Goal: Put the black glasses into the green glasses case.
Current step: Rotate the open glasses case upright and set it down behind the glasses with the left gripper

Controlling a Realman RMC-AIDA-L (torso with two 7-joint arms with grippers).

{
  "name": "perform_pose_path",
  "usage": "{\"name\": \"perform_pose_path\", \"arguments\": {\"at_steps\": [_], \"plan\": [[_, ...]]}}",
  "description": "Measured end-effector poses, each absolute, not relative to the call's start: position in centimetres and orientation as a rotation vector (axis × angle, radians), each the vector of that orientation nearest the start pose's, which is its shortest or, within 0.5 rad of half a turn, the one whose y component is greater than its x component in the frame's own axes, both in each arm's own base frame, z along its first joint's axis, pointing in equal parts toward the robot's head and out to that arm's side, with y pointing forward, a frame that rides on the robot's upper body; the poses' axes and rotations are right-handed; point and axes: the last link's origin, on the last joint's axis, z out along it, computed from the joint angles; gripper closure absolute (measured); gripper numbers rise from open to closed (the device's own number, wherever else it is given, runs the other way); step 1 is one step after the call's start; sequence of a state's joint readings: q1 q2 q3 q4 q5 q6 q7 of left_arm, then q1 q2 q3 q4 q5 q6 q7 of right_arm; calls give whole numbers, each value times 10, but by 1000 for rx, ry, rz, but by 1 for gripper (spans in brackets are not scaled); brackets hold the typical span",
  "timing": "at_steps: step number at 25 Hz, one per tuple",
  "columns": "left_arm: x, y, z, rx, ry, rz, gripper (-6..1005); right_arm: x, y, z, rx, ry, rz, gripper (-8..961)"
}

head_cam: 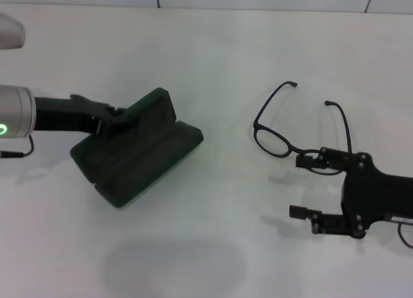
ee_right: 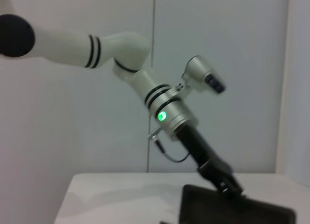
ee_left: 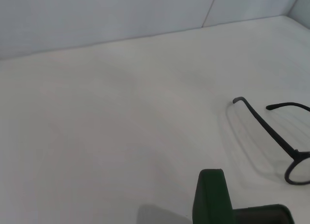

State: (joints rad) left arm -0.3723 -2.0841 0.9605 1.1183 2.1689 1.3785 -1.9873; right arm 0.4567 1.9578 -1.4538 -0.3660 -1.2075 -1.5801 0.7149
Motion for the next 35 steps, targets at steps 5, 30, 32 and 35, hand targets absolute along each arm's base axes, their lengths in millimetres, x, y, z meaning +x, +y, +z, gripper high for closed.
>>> {"name": "perform_pose_path", "arguments": {"at_steps": [5,30,32,35], "plan": [[-260,354,38,-2537,-817,-231,781,258,278,-35,-2793,-46,946,214],[-183,406,-32,-2813,-44,-30,791,252,267,-46,-2792,-63,1000,215],[-178,404,-36,-2830,-37,-52,791,252,267,-46,-2792,-65,1002,215],[-173,399,-43,-2860,-20,-62,790,253,266,-47,-2793,-57,1001,215]]}}
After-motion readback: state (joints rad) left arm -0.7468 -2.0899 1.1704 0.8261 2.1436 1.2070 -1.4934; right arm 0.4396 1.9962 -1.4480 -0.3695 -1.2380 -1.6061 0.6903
